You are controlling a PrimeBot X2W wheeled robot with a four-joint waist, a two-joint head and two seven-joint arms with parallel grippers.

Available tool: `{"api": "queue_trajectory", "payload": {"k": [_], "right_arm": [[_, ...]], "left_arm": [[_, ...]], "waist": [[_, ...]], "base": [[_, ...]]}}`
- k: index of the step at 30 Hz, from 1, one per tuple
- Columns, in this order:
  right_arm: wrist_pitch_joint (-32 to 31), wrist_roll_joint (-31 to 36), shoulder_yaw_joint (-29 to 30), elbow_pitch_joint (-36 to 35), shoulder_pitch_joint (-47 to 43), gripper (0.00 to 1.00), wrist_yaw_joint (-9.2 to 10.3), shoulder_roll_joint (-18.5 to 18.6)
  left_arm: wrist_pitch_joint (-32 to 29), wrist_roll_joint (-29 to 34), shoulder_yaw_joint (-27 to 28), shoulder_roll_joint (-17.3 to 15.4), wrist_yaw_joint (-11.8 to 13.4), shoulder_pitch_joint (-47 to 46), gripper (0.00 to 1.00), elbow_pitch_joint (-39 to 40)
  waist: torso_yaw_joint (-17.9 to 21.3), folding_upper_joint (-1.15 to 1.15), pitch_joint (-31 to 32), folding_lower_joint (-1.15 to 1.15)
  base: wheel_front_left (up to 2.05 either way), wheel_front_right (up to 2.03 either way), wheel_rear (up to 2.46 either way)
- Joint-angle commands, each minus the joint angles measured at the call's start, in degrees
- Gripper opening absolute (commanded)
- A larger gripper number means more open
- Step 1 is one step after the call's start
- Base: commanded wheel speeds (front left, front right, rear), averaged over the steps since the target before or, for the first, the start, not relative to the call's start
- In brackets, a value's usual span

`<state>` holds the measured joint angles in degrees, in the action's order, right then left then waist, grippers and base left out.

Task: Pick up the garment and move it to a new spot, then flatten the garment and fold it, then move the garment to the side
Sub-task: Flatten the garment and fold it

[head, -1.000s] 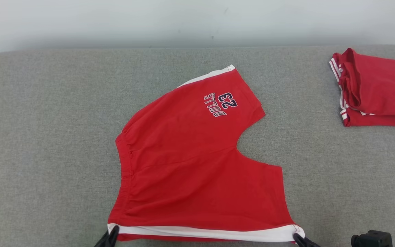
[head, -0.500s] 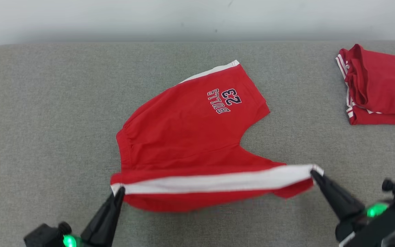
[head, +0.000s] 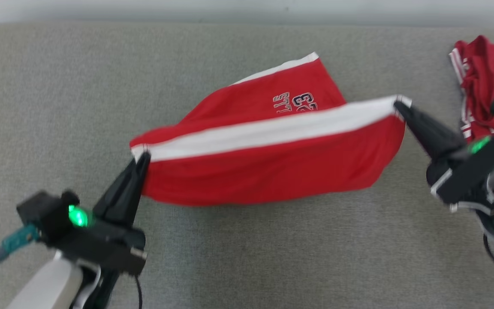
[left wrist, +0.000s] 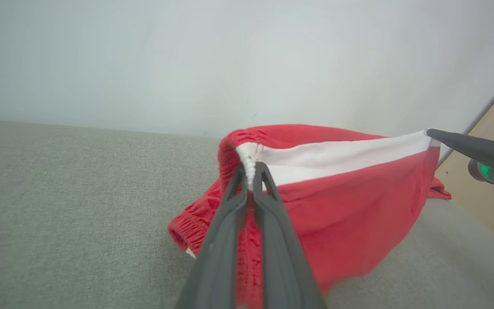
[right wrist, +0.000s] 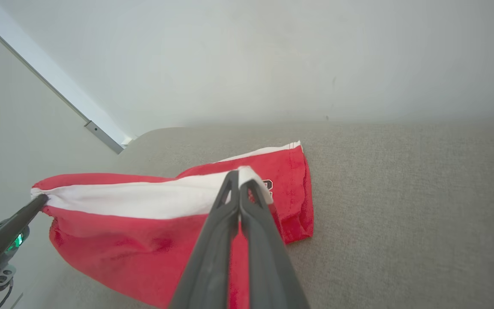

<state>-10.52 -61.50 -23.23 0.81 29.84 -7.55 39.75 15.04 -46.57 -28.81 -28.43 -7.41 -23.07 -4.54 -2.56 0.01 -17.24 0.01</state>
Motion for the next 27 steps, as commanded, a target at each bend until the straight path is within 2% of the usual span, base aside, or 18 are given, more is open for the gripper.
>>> {"api": "queue_trajectory", "payload": {"k": [1, 10, 20, 27], "right_arm": [[-0.6, -0.4, -0.9, 2.0, 3.5, 0.0, 0.17, 0.1], [-1.9, 2.9, -8.9, 15.8, 20.4, 0.0, 0.17, -1.3], [-1.3, 6.4, -15.9, 27.9, 31.4, 0.0, 0.17, -3.0], [0.6, 8.9, -19.3, 35.6, 36.3, 0.0, 0.17, -5.5]], "left_arm": [[0.1, -1.8, -0.8, 0.7, -0.1, -3.0, 0.0, -1.5], [0.1, -5.6, -6.3, 2.2, -0.1, -14.1, 0.0, -10.1], [0.1, -7.3, -10.3, 4.9, -0.1, -20.6, 0.0, -15.6], [0.1, -8.1, -12.2, 6.4, -0.1, -23.6, 0.0, -19.7]], "waist": [[-2.0, -0.01, -2.7, -0.01], [-4.8, -0.01, -6.6, -0.01], [-7.6, -0.01, -8.8, -0.01], [-7.9, -0.01, -9.6, -0.01]], "base": [[0.0, 0.0, 0.0], [0.0, 0.0, 0.0], [0.0, 0.0, 0.0], [0.0, 0.0, 0.0]]}}
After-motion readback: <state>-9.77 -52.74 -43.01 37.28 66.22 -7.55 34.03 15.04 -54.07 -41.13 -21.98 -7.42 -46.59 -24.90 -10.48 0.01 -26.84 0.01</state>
